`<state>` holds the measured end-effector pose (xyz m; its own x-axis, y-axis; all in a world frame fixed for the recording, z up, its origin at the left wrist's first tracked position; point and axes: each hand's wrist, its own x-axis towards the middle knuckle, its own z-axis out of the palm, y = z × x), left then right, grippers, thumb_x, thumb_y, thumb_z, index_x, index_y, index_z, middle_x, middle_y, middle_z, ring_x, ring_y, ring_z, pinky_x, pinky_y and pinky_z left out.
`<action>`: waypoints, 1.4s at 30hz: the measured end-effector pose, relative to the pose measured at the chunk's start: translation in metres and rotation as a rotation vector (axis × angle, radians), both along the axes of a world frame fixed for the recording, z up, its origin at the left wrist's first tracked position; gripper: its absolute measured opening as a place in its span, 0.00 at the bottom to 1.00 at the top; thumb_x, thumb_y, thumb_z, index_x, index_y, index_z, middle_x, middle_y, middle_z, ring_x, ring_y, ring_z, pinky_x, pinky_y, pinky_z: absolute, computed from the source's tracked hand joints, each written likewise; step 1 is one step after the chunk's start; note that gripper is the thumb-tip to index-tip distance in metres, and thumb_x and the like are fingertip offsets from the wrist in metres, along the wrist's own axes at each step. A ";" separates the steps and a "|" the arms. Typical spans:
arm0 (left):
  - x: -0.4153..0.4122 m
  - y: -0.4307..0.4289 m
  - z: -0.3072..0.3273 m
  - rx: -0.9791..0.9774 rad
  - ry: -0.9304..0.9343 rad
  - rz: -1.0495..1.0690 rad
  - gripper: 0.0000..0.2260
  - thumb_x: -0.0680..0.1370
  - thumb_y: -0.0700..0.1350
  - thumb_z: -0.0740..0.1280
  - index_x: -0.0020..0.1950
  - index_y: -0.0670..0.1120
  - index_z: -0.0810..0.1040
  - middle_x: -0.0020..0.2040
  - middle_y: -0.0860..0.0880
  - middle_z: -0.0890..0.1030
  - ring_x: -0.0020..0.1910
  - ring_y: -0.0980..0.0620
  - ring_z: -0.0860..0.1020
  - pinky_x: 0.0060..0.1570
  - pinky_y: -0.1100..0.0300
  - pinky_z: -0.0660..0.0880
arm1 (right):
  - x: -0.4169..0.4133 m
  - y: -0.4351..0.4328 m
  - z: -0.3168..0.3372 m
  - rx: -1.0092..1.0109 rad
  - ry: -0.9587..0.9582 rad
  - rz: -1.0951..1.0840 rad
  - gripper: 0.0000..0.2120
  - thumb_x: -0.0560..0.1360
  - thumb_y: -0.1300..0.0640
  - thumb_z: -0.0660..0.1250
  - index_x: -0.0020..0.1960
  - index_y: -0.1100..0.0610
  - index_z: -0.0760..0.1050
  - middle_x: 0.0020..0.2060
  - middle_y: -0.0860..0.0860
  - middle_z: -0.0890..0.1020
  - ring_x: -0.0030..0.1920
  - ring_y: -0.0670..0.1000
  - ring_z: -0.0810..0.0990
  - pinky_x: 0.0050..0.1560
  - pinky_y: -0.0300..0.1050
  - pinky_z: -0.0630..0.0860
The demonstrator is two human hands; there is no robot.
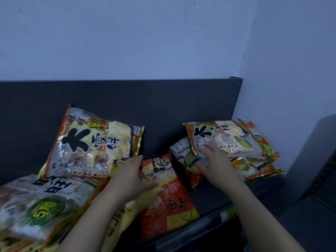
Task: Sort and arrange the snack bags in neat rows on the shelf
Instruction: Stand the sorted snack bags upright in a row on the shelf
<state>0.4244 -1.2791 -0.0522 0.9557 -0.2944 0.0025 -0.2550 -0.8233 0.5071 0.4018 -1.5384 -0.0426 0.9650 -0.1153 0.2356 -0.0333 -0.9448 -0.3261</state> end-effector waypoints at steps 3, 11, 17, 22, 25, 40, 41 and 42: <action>-0.010 0.033 -0.016 0.073 0.122 0.045 0.56 0.65 0.67 0.74 0.80 0.49 0.44 0.80 0.48 0.52 0.77 0.44 0.55 0.72 0.49 0.62 | -0.011 0.031 -0.010 0.147 0.075 0.045 0.24 0.77 0.49 0.67 0.72 0.52 0.68 0.68 0.51 0.73 0.66 0.52 0.73 0.62 0.47 0.72; -0.019 0.049 -0.043 0.120 0.071 0.103 0.54 0.68 0.66 0.71 0.80 0.46 0.42 0.73 0.44 0.64 0.70 0.43 0.64 0.66 0.51 0.67 | -0.022 0.064 -0.079 0.205 0.402 -0.060 0.20 0.73 0.43 0.69 0.60 0.51 0.71 0.54 0.50 0.80 0.52 0.52 0.78 0.52 0.52 0.79; -0.016 0.040 -0.044 0.178 0.012 0.138 0.49 0.73 0.67 0.64 0.79 0.41 0.44 0.72 0.38 0.66 0.68 0.39 0.67 0.65 0.49 0.69 | -0.027 0.075 -0.081 0.448 0.391 -0.118 0.17 0.73 0.53 0.73 0.58 0.57 0.74 0.53 0.50 0.80 0.51 0.51 0.80 0.52 0.48 0.79; -0.010 0.022 -0.037 0.072 0.014 0.189 0.49 0.71 0.69 0.66 0.78 0.41 0.48 0.69 0.39 0.69 0.66 0.40 0.71 0.60 0.48 0.73 | -0.048 0.057 -0.063 0.375 0.382 -0.026 0.10 0.73 0.51 0.72 0.52 0.54 0.78 0.46 0.46 0.81 0.44 0.46 0.80 0.42 0.42 0.78; -0.007 0.003 -0.038 0.034 0.129 0.207 0.51 0.67 0.74 0.62 0.78 0.44 0.51 0.72 0.41 0.66 0.68 0.39 0.69 0.61 0.45 0.73 | -0.062 0.047 -0.054 0.278 0.426 -0.038 0.10 0.71 0.52 0.74 0.48 0.56 0.79 0.43 0.48 0.82 0.43 0.48 0.81 0.43 0.46 0.79; -0.018 0.021 -0.050 -0.529 0.569 0.063 0.25 0.61 0.59 0.80 0.53 0.49 0.83 0.44 0.50 0.86 0.44 0.51 0.85 0.54 0.50 0.80 | -0.087 0.060 -0.052 0.879 0.311 0.030 0.30 0.63 0.35 0.73 0.61 0.42 0.70 0.53 0.39 0.81 0.51 0.41 0.81 0.51 0.39 0.77; -0.024 0.017 -0.052 -0.588 0.598 0.062 0.22 0.63 0.58 0.79 0.52 0.50 0.82 0.44 0.51 0.87 0.43 0.51 0.85 0.54 0.49 0.80 | -0.086 0.062 -0.051 0.875 0.319 0.045 0.31 0.63 0.35 0.74 0.62 0.42 0.69 0.54 0.39 0.81 0.52 0.40 0.81 0.50 0.38 0.76; -0.028 0.013 -0.054 -0.649 0.622 0.062 0.24 0.63 0.57 0.79 0.54 0.50 0.80 0.44 0.50 0.87 0.44 0.50 0.85 0.53 0.49 0.80 | -0.085 0.063 -0.052 0.871 0.325 0.053 0.34 0.63 0.36 0.75 0.64 0.41 0.67 0.56 0.39 0.80 0.53 0.41 0.80 0.51 0.37 0.76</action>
<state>0.3964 -1.2663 -0.1060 0.8537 -0.3637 -0.3727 0.2562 -0.3297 0.9086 0.3165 -1.4755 -0.0946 0.9774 -0.0780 -0.1964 -0.2113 -0.3739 -0.9031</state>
